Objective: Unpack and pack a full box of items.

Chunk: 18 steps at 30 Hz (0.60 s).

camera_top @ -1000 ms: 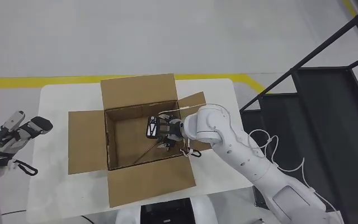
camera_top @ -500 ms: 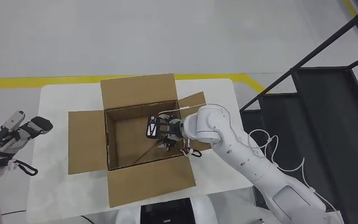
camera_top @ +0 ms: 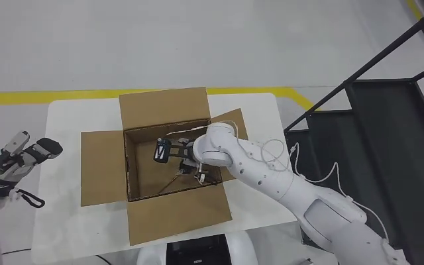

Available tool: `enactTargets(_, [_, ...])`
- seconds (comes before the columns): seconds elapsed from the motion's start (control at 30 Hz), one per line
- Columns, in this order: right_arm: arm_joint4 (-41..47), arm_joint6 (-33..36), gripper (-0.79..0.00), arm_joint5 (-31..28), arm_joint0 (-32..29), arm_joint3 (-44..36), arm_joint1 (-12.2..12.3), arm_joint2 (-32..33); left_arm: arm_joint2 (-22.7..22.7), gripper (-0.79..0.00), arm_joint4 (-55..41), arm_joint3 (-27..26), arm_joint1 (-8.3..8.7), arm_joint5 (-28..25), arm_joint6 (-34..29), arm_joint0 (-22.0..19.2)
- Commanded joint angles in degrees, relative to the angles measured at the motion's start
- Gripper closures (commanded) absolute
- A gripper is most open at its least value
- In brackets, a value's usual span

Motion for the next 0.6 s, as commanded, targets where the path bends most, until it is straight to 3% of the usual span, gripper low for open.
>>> enactTargets(0.0, [0.2, -0.3, -0.785, 3.0, 1.4, 3.3, -1.3, -1.6, 0.0, -0.785, 0.0, 0.0, 0.00, 0.0, 0.0, 0.0])
enactTargets(0.17, [1.4, -1.4, -0.711, 8.8, 2.9, 9.9, -3.8, -3.7, 0.0, -0.785, 0.0, 0.0, 0.00, 0.0, 0.0, 0.0])
enactTargets(0.37, [3.6, -2.6, -0.711, 11.2, 3.9, 16.3, -6.2, -5.1, 0.0, -0.785, 0.0, 0.0, 0.00, 0.0, 0.0, 0.0])
enactTargets(0.57, [4.0, -3.0, -0.606, 13.5, 4.6, 20.4, -8.1, -6.2, 0.0, -0.785, 0.0, 0.0, 0.00, 0.0, 0.0, 0.0])
